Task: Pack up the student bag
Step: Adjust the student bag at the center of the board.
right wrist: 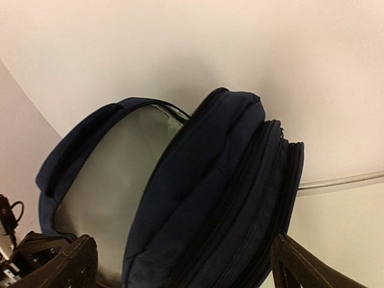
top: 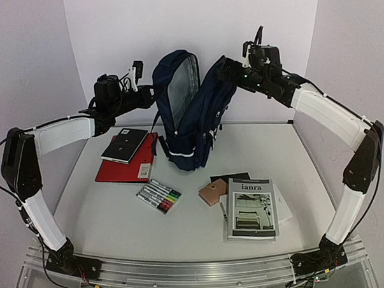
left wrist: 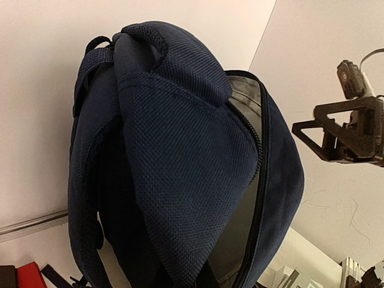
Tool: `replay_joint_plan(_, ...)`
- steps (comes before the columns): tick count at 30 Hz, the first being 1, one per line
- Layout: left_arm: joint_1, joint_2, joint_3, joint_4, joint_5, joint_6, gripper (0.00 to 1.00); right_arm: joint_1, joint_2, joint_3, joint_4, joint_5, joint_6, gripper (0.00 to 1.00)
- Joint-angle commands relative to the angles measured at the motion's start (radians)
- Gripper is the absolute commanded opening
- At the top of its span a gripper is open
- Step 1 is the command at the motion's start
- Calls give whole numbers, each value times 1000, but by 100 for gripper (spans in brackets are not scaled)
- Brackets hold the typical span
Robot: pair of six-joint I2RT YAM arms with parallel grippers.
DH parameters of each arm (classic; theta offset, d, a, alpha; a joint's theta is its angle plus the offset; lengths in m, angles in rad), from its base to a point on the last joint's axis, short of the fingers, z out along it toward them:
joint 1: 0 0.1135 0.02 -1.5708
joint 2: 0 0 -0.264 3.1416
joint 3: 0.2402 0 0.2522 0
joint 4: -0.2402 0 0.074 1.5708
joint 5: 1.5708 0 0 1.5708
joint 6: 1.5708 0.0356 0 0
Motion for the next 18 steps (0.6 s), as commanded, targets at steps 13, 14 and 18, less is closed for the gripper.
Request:
replay_joint_plan(13, -14, -37, 102, -133, -154, 230, 0, 26, 278, 454, -84, -48, -275, 3)
replay_joint_plan(14, -14, -44, 115, -141, -173, 266, 0, 27, 291, 501, -76, -88, -329, 0)
replay_joint_plan(18, -14, -65, 144, -168, -189, 371, 0, 34, 293, 548, -45, -206, -507, 0)
